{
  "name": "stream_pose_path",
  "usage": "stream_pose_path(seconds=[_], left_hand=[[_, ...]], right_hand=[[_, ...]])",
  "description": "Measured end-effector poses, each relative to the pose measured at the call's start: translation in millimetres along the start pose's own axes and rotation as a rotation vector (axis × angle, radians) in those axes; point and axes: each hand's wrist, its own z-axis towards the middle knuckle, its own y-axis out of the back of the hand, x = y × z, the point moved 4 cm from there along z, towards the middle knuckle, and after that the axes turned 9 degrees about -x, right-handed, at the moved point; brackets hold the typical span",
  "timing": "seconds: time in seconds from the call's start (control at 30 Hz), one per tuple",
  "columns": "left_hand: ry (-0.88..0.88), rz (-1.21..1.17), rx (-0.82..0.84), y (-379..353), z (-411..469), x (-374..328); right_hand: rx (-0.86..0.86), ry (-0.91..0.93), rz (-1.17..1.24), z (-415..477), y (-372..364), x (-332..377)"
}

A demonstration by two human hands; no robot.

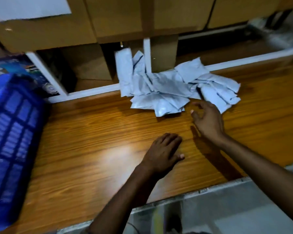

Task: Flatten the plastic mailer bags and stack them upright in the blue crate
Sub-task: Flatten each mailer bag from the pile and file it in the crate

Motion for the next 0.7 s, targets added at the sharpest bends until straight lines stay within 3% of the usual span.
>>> stream_pose_path(seconds=[0.17,0.33,0.53,0.7], left_hand=[[-0.129,0.099,0.067,-21,57,-10],[-0.146,0.085,0.044,-26,88,-8],[-0.097,0.066,0.049,-29,92,-5],[-0.08,0.057,0.049,-28,93,-6]], right_hand=[[-0.126,-0.047,-0.191,67,16,-63],[-0.131,-0.095,-0.303,135,13,-95],[0.164,-0.223,-0.312,202,-21,-139],[0.127,-0.048,-0.274,226,-52,-121]])
